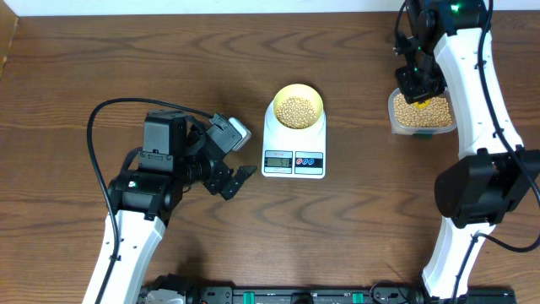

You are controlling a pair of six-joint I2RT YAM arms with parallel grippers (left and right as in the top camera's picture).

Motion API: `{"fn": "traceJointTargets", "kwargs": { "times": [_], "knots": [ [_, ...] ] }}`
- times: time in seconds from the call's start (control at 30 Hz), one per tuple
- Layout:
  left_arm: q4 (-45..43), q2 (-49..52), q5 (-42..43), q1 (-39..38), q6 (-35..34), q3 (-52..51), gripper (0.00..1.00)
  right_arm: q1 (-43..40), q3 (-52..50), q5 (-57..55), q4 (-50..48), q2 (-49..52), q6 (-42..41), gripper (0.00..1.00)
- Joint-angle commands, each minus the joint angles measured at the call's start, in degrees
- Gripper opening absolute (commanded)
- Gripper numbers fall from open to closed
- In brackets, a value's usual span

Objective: Scoop item into bowl and weigh 50g on scale
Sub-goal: 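Lower the scoop into the soybean tub, then lift the scoop from the tub and carry it to the bowl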

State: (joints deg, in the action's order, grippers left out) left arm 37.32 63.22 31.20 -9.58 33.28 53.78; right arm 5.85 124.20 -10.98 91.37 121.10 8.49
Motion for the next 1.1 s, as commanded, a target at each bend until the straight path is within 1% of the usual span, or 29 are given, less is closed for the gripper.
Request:
{"fn": "traceJointTargets", "kwargs": {
  "times": [0.0,0.13,0.33,0.37,0.43,0.53,0.6,0.7,0.87,0.9,0.97,1.07],
  "knots": [
    [0.2,0.0,0.5,0.3,0.8,-0.1,0.98,-0.2,-0.1,3.2,-0.6,-1.1,-1.2,0.01],
    [0.2,0.0,0.5,0.3,0.8,-0.1,0.98,-1.0,0.1,3.2,-1.2,-1.1,-2.9,0.01],
    [0.2,0.0,0.5,0.3,0.8,-0.1,0.98,-1.4,0.1,-6.1,-1.1,-1.1,-4.8,0.01],
    [0.2,0.0,0.5,0.3,0.8,-0.1,0.97,-1.0,0.1,-6.3,-1.2,-1.2,-4.8,0.01],
    [0.2,0.0,0.5,0.3,0.8,-0.1,0.98,-0.1,0.3,-2.6,-2.1,-1.2,-3.3,0.01],
    [0.2,0.0,0.5,0.3,0.8,-0.1,0.97,0.9,0.9,6.4,-6.1,-1.2,0.2,0.01],
    [0.2,0.0,0.5,0.3,0.8,-0.1,0.97,1.5,1.8,8.5,-8.5,-1.2,0.8,0.01],
    [0.2,0.0,0.5,0.3,0.8,-0.1,0.98,2.3,4.8,12.4,-9.4,-1.2,0.8,0.01],
    [0.2,0.0,0.5,0.3,0.8,-0.1,0.98,3.4,9.2,27.6,-11.1,-1.2,1.5,0.01],
    [0.2,0.0,0.5,0.3,0.8,-0.1,0.98,4.0,9.3,33.4,-12.7,-1.2,1.9,0.01],
    [0.2,0.0,0.5,0.3,0.8,-0.1,0.97,5.4,9.2,36.3,-13.8,-1.1,1.9,0.01],
    [0.2,0.0,0.5,0.3,0.8,-0.1,0.97,8.3,8.9,36.4,-14.0,-0.9,2.8,0.01]
  ]
}}
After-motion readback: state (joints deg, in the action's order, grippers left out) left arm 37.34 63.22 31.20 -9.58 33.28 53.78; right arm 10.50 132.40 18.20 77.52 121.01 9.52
